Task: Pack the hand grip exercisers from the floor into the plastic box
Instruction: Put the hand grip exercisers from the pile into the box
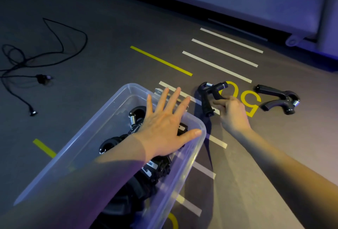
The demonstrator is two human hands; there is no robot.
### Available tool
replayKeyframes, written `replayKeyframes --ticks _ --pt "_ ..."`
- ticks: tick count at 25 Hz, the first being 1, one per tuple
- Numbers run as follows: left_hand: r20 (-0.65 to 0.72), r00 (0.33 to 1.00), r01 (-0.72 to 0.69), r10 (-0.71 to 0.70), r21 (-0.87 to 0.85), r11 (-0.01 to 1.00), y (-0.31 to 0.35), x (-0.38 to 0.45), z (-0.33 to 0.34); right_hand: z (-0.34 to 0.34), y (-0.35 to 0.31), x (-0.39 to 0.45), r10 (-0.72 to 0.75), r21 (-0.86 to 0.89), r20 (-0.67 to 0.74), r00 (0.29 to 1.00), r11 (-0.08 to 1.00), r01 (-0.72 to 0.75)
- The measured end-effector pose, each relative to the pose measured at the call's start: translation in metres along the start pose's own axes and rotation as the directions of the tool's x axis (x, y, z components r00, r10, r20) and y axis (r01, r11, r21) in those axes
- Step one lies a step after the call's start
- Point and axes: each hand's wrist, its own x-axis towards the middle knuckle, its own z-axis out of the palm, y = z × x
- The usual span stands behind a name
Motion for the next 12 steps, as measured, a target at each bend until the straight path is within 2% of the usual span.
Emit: replayKeyframes --ticks 3,7,10,12 --pt "0.006 0.999 0.036 -0.036 0.024 0.999 -0.01 -0.019 0.0 -0.028 -0.011 -0.022 -0.106 -0.018 -0.088 0.991 0.994 0.105" --pt "-0.009 0.977 0.215 -0.215 0.051 0.975 -0.038 -0.052 -0.006 -0.067 -0.041 -0.056 -0.286 -0.07 -0.286 0.915 0.958 0.278" --pt "-0.004 0.941 0.339 -0.339 0.07 0.938 -0.063 -0.086 -0.01 -0.08 -0.077 -0.083 -0.49 -0.145 -0.341 0.802 0.871 0.47" --pt "0.008 0.92 0.389 -0.391 0.093 0.917 -0.076 -0.109 -0.007 -0.079 -0.097 -0.095 -0.666 -0.252 -0.263 0.698 0.745 0.617"
